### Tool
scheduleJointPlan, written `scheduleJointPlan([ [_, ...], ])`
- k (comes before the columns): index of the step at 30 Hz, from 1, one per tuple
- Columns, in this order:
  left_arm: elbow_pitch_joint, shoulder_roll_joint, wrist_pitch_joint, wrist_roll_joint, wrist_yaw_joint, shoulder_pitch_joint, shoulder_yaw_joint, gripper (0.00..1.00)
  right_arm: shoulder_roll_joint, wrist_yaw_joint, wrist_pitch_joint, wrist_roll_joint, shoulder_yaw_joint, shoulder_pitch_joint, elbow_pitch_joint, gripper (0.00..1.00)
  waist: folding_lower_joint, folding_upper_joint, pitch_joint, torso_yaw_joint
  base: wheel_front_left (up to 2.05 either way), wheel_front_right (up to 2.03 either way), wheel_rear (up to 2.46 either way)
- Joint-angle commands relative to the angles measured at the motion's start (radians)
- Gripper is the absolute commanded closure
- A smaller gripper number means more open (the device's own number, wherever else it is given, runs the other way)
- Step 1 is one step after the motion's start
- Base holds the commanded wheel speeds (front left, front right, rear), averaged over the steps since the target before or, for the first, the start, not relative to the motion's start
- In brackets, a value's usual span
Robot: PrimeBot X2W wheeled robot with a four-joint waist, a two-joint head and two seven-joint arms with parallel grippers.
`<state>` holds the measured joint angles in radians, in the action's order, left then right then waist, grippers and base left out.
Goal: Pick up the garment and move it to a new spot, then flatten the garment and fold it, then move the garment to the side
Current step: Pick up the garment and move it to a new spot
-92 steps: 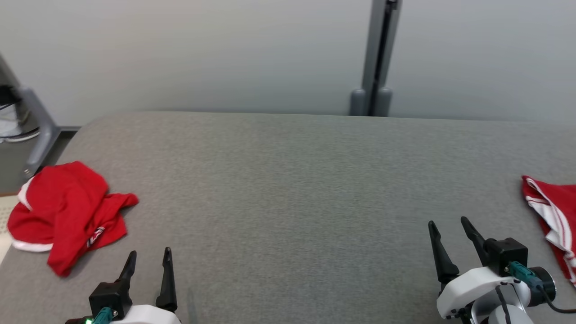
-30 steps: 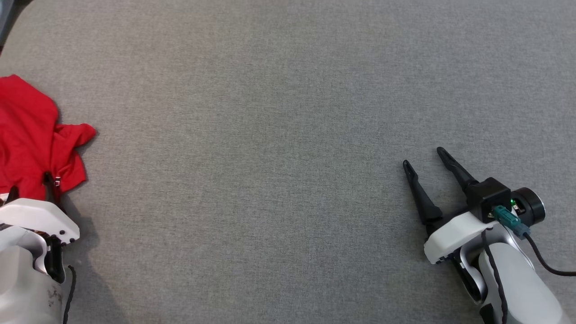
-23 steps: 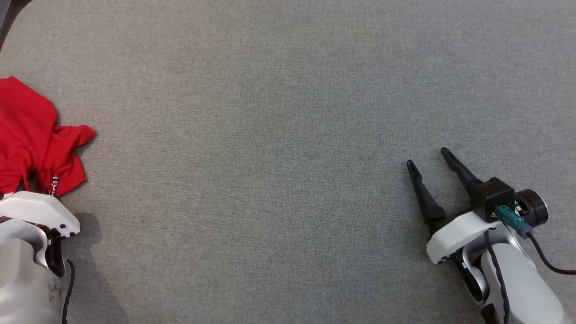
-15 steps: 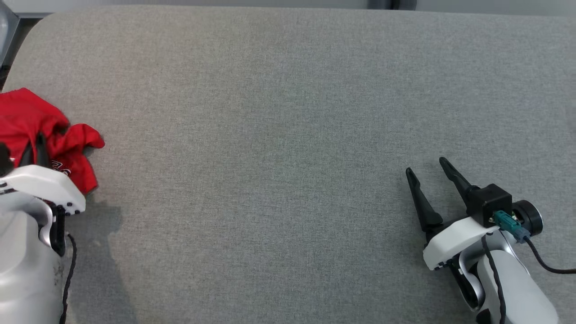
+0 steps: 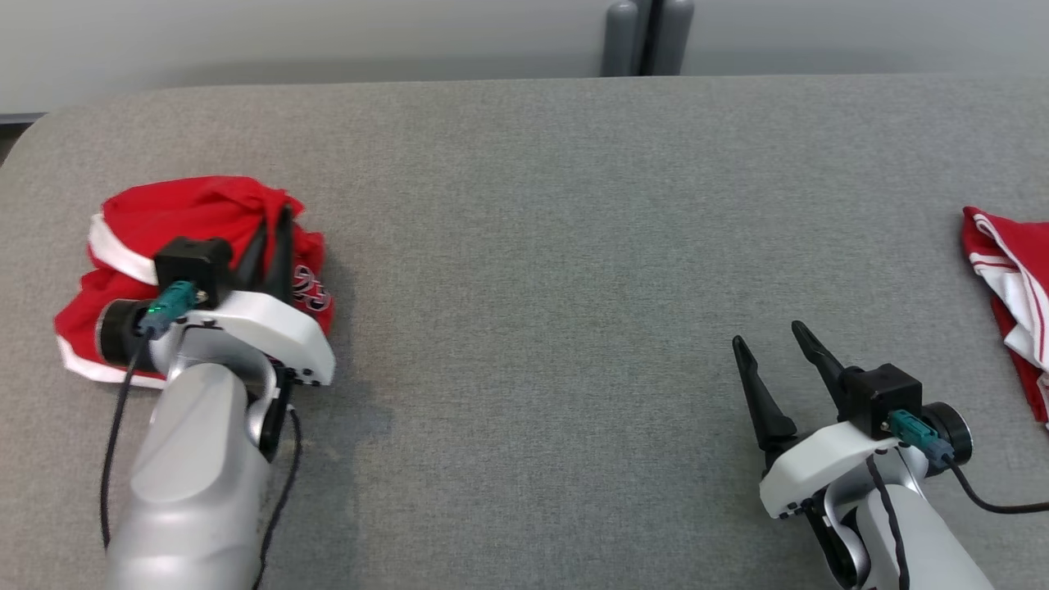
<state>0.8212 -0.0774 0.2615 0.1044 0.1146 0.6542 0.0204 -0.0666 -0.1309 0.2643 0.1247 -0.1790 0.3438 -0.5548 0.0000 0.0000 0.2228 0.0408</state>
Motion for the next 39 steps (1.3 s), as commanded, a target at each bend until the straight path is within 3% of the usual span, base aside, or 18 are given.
scheduleJointPlan([
  [1,-0.009,0.005,0.005,0.001,0.007,-0.008,0.014,1.0,-0.002,0.0,0.0,0.006,0.003,-0.006,-0.001,0.0,0.0,0.0,-0.013,-0.018,0.0,0.0,0.0],
  [5,-0.051,0.021,0.005,0.092,0.015,-0.036,0.118,1.0,0.004,0.0,0.0,0.011,0.009,-0.02,-0.008,0.0,0.0,0.0,-0.029,-0.058,0.0,0.0,0.0],
  [9,-0.13,0.026,0.005,0.261,0.016,-0.065,0.349,1.0,0.007,0.0,0.0,0.017,0.014,-0.019,-0.014,0.0,0.0,0.0,-0.034,-0.093,0.0,0.0,0.0],
  [15,-0.208,0.026,0.005,0.419,-0.075,-0.068,0.623,1.0,0.012,0.0,0.0,0.022,0.018,-0.031,-0.02,0.0,0.0,0.0,-0.055,-0.129,0.0,0.0,0.0],
  [19,-0.22,0.022,0.005,0.463,-0.121,-0.051,0.72,1.0,0.013,0.0,0.0,0.026,0.02,-0.04,-0.017,0.0,0.0,0.0,-0.061,-0.141,0.0,0.0,0.0],
  [21,-0.219,0.022,0.005,0.471,-0.142,-0.052,0.738,0.99,0.013,0.0,0.0,0.026,0.024,-0.041,-0.015,0.0,0.0,0.0,-0.064,-0.142,0.0,0.0,0.0],
  [22,-0.22,0.023,0.005,0.47,-0.149,-0.056,0.74,0.64,0.013,0.0,0.0,0.026,0.026,-0.044,-0.014,0.0,0.0,0.0,-0.066,-0.142,0.0,0.0,0.0],
  [23,-0.22,0.024,0.005,0.472,-0.157,-0.065,0.736,0.05,0.013,0.0,0.0,0.026,0.028,-0.045,-0.014,0.0,0.0,0.0,-0.068,-0.141,0.0,0.0,0.0],
  [24,-0.217,0.024,0.005,0.459,-0.162,-0.073,0.734,0.0,0.013,0.0,0.0,0.026,0.03,-0.047,-0.013,0.0,0.0,0.0,-0.071,-0.139,0.0,0.0,0.0],
  [27,-0.216,0.024,0.005,0.449,-0.172,-0.095,0.714,0.0,0.013,0.0,0.0,0.024,0.035,-0.051,-0.012,0.0,0.0,0.0,-0.078,-0.132,0.0,0.0,0.0],
  [39,-0.315,-0.015,0.005,0.289,-0.211,-0.334,0.415,0.0,0.013,0.0,0.0,0.044,0.039,-0.093,0.004,0.0,0.0,0.0,-0.148,-0.089,0.0,0.0,0.0],
])
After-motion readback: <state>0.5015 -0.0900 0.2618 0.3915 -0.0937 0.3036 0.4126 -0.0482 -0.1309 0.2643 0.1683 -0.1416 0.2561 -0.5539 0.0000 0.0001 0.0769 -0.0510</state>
